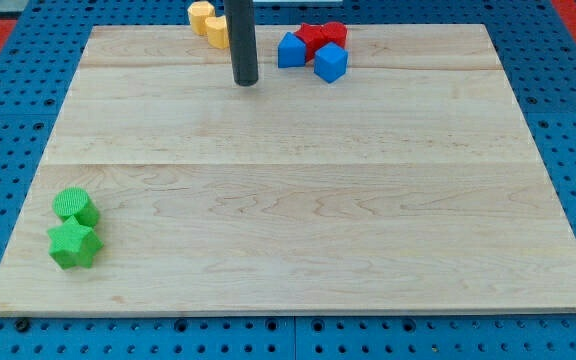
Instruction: Push the red blocks to the top right of the board
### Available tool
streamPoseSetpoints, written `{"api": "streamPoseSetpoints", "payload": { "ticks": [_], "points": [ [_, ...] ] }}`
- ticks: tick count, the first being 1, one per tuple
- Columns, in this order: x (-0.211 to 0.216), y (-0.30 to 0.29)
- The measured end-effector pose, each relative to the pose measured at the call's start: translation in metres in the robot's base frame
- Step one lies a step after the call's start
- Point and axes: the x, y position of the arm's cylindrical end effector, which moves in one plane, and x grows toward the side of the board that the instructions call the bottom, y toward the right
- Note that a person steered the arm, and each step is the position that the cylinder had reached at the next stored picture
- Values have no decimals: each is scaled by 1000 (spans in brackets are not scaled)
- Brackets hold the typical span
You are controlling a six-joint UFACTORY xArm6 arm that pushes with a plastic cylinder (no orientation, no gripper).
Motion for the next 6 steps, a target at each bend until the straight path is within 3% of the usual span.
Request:
{"api": "streamPoseSetpoints", "payload": {
  "ticks": [3, 6],
  "points": [
    [-76, 46],
    [-66, 200]
  ]
}}
